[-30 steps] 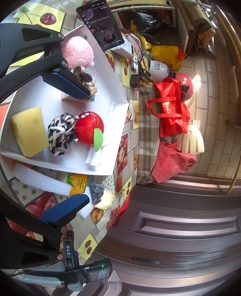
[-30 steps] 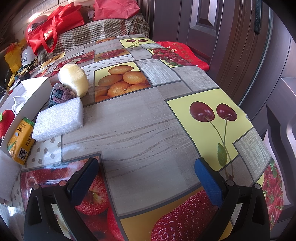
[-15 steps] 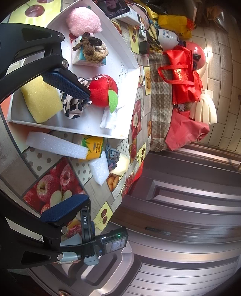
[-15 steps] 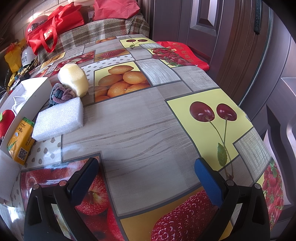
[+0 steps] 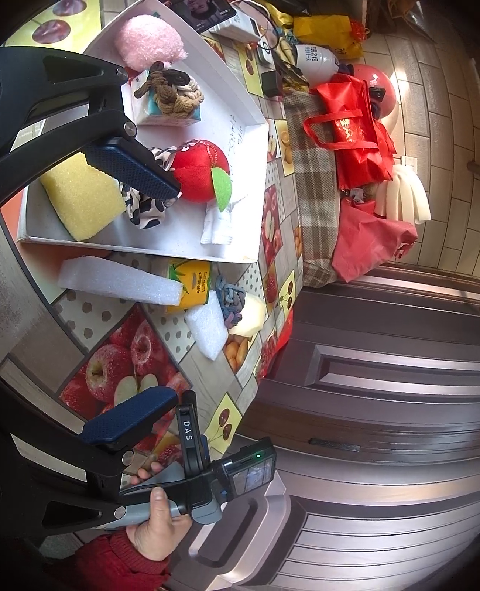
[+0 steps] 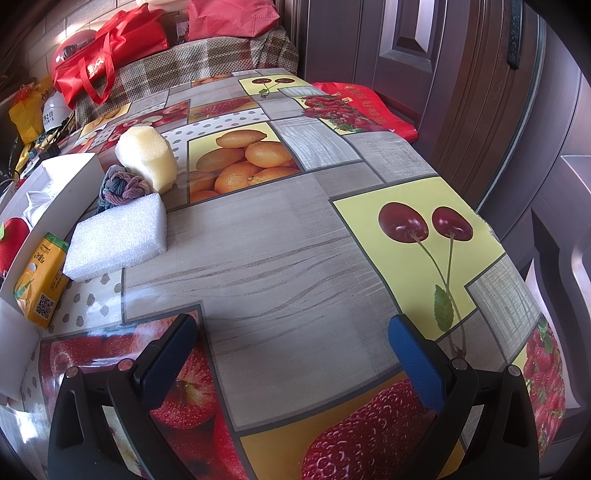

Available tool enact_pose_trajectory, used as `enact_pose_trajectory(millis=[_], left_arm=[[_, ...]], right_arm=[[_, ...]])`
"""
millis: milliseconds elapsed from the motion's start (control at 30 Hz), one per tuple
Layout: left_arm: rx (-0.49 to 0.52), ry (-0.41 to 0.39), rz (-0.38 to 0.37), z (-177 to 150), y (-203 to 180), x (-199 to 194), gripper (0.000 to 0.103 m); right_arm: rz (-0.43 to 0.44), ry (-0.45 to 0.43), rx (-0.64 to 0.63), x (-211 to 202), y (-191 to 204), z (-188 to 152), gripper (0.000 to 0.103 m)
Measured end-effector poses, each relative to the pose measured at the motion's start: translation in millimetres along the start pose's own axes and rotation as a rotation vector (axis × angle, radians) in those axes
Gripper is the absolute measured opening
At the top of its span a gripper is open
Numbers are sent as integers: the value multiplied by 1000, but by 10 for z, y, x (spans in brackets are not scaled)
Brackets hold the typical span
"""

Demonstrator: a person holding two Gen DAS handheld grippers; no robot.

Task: Organize soft objects
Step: 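Grasp a white foam block with left gripper while right grasps another white foam block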

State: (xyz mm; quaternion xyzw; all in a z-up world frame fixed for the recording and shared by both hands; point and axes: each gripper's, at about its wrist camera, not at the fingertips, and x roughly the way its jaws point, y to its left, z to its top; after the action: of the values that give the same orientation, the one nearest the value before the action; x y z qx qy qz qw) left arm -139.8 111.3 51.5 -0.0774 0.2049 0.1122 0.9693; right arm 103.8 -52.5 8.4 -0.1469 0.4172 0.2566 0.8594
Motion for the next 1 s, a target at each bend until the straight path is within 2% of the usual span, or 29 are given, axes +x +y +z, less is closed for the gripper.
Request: enact_pose_trajectory(millis=[100, 167, 267, 367, 467, 567, 600, 700, 800, 833, 900, 933, 1000], left_arm=[[36, 52, -13, -8, -25, 75, 97], [44, 64, -21, -10, -37, 98, 96], [88, 93, -31, -26, -120, 153, 96], [151, 130, -50, -48, -267, 221, 96], [159, 209, -181, -91, -405, 292, 96], [150, 227, -355, -110, -560, 213, 96], [157, 203, -363, -108, -600, 155, 96], [169, 137, -264, -52, -576, 51, 96], [113, 180, -167, -12, -423, 189, 96], [97, 210, -147, -19, -393, 260, 96], [101, 263, -120, -72, -416, 372, 96], [123, 285, -94, -106, -459, 409, 96], [165, 312, -22, -133, -542, 473, 96]], right_arm=[[33, -10, 21, -14, -51, 2, 103], [105, -50, 77, -95, -161, -18, 103], [202, -176, 191, -325, -383, -94, 103], [229, -275, 207, -521, -481, -158, 103], [279, -301, 230, -589, -534, -189, 103], [334, -338, 255, -672, -579, -212, 103], [353, -367, 261, -720, -592, -210, 103], [404, -479, 249, -905, -622, -213, 103], [555, -598, 159, -1016, -568, -155, 103], [603, -592, 117, -1003, -517, -87, 103], [633, -511, 11, -922, -325, 99, 103], [613, -459, -60, -864, -185, 182, 103], [510, -361, -203, -691, 127, 296, 103]])
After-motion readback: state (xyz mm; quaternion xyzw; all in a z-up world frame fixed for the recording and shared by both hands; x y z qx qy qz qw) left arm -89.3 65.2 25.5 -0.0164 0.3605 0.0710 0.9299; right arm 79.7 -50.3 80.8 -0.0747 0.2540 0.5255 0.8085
